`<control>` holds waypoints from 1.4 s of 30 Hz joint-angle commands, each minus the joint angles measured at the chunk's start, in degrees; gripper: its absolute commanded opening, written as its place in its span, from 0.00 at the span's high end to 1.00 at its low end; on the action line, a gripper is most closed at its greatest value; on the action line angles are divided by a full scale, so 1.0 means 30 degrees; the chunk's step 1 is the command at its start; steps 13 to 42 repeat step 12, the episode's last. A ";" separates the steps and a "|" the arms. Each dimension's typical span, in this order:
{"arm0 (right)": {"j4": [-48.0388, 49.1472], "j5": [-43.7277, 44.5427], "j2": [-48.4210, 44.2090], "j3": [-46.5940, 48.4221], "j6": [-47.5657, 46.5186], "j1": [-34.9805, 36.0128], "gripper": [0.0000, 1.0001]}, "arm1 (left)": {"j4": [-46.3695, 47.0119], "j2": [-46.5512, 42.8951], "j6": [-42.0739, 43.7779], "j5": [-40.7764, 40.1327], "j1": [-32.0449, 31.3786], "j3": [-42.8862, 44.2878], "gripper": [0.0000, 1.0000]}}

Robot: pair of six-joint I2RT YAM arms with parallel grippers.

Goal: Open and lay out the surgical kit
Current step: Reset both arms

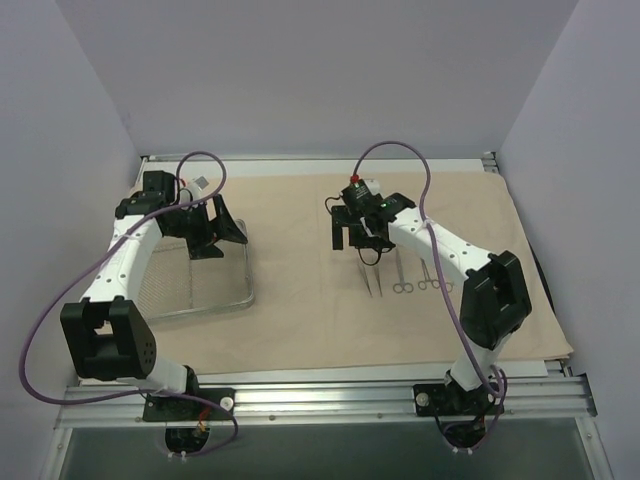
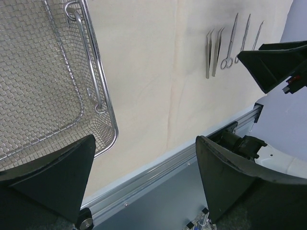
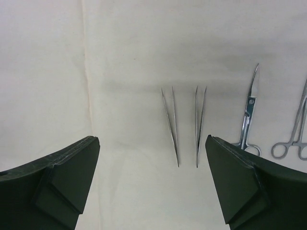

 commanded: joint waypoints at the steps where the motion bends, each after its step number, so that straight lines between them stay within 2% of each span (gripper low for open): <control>1: 0.0170 -0.0712 -0.1006 -0.0548 -0.0401 -0.0286 0.00 | 0.0518 -0.1145 -0.0305 -0.0262 0.0064 -0.0149 0.06; 6: 0.0258 -0.1389 -0.2000 -0.1631 -0.0344 -0.0639 0.00 | 0.2034 -0.2724 -0.2232 -0.0409 0.0035 -0.1929 0.06; 9: 0.1248 -0.1768 -0.4105 -0.3381 -0.0518 -0.0755 0.00 | 0.3382 -0.3693 -0.3786 0.0090 0.0035 -0.3279 0.06; 10: 0.1863 -0.3422 -0.4779 -0.4087 -0.0809 -0.0901 0.00 | 0.3708 -0.4538 -0.4170 0.0032 0.0035 -0.4212 0.06; 12: 0.3472 -0.4751 -0.6947 -0.6016 -0.0580 -0.1833 0.00 | 0.5108 -0.5450 -0.4903 0.0293 0.0035 -0.5242 0.06; 42: 0.3472 -0.4751 -0.6947 -0.6016 -0.0580 -0.1833 0.00 | 0.5108 -0.5450 -0.4903 0.0293 0.0035 -0.5242 0.06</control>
